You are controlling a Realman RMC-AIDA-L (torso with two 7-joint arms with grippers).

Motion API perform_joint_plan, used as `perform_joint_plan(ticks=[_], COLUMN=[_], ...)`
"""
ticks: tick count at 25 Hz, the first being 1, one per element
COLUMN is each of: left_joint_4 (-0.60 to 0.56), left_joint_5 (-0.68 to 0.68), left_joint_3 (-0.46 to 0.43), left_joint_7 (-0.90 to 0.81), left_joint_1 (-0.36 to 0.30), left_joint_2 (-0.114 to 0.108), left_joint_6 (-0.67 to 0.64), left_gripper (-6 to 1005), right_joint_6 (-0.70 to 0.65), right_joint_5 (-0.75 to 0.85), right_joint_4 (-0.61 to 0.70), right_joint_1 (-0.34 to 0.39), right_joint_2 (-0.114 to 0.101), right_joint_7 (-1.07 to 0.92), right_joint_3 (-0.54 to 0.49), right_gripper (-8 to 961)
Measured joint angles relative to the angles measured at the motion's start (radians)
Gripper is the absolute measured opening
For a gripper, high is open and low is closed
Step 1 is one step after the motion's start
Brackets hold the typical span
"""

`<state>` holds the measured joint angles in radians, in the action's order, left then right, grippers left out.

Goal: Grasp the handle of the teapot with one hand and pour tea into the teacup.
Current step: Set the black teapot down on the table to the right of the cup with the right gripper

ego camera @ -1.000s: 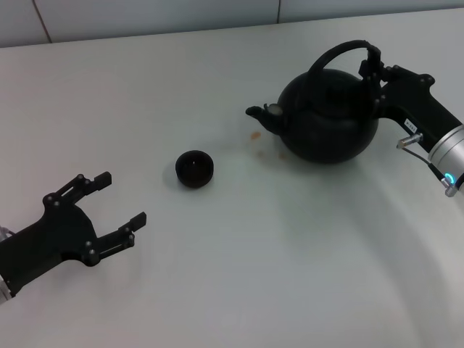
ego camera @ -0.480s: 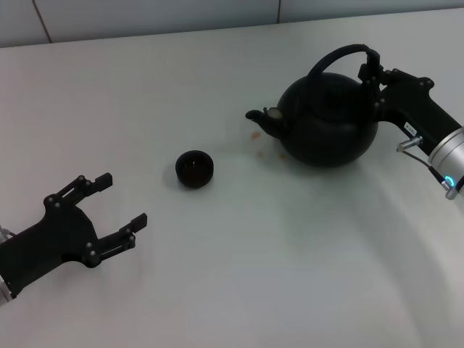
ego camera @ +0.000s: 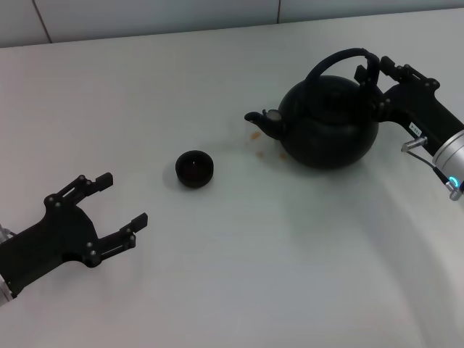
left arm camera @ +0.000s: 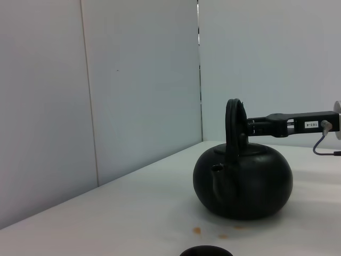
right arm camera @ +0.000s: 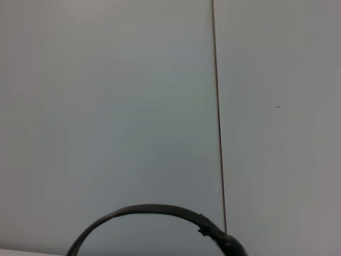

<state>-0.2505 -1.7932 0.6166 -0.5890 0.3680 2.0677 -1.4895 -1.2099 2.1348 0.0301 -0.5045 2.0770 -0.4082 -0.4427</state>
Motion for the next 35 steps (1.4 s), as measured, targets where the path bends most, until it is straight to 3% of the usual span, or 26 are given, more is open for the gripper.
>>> perform_joint_plan(ticks=[6,17,22,29,35], left_joint_4=[0.0,0.0,0.0,0.0,0.0], left_joint_5=[0.0,0.0,0.0,0.0,0.0], left_joint_3=[0.0,0.0,0.0,0.003,0.007], left_joint_7=[0.0,0.0,0.0,0.0,-0.001], left_joint_1=[0.0,0.002,0.003,0.002,0.002], left_joint_2=[0.0,0.0,0.0,0.0,-0.001], left_joint_6=[-0.001,-0.002,-0.002,-0.002,-0.006], left_gripper=[859,859,859,859,859], right_joint_6=[-0.008,-0.033,-0.036,-0.067,-0.259], right_joint_5=[0.004,0.008,0.008,0.008,0.01], right_joint_4=[0.002,-0.001,-0.002,0.003,0.026], right_joint_1=[0.003,0.017,0.02,0.034,0.092], right_joint_2=[0.0,0.0,0.0,0.0,-0.001], right_joint_7=[0.004,0.024,0.024,0.025,0.025], right_joint_3=[0.007,0.009,0.009,0.008,0.017], right_gripper=[478,538,696,693,692])
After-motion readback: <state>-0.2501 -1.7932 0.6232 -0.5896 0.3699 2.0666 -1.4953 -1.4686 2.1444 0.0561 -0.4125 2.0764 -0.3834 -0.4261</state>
